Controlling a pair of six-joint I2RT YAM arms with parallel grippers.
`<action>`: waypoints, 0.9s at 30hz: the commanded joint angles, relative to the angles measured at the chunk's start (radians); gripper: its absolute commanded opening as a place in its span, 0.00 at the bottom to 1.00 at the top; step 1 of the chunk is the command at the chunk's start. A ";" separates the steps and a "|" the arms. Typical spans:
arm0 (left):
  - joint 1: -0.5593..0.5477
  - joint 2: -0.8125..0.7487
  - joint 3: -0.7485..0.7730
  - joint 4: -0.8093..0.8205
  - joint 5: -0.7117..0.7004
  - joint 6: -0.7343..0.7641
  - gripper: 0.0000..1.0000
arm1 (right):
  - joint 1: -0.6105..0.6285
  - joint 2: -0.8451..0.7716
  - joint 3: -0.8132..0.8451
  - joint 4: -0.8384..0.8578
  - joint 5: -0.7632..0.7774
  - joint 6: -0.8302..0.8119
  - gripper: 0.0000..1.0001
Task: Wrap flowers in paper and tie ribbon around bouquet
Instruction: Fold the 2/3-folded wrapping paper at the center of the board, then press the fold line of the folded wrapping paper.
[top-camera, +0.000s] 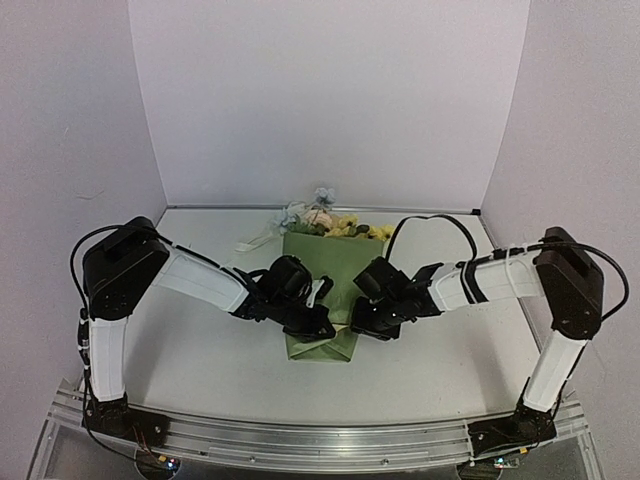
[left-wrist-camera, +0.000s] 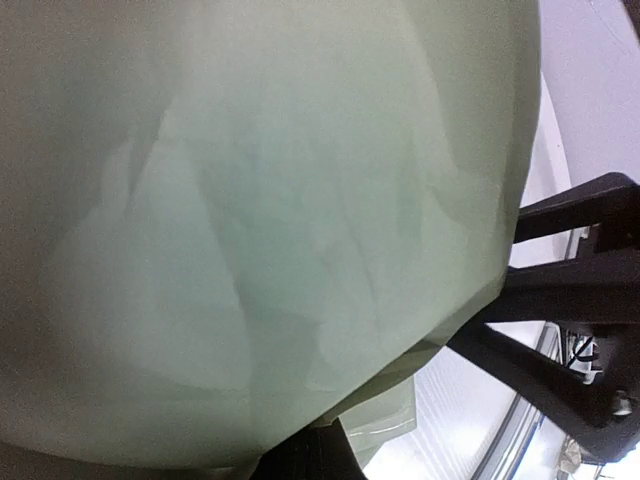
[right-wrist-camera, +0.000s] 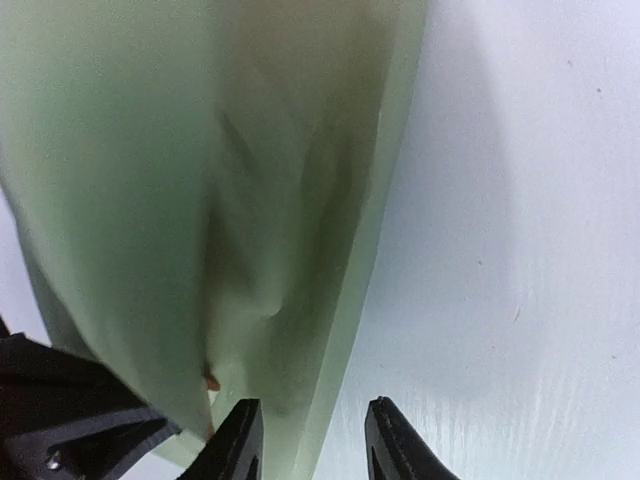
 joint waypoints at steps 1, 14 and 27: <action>-0.003 0.007 0.037 -0.021 -0.007 -0.005 0.00 | -0.025 -0.123 -0.020 0.014 0.009 -0.043 0.43; -0.003 0.003 0.042 -0.026 0.001 0.002 0.00 | -0.218 -0.019 0.067 0.163 -0.240 -0.077 0.50; -0.003 -0.016 0.031 -0.028 0.006 0.004 0.00 | -0.247 0.082 0.097 0.240 -0.266 0.009 0.29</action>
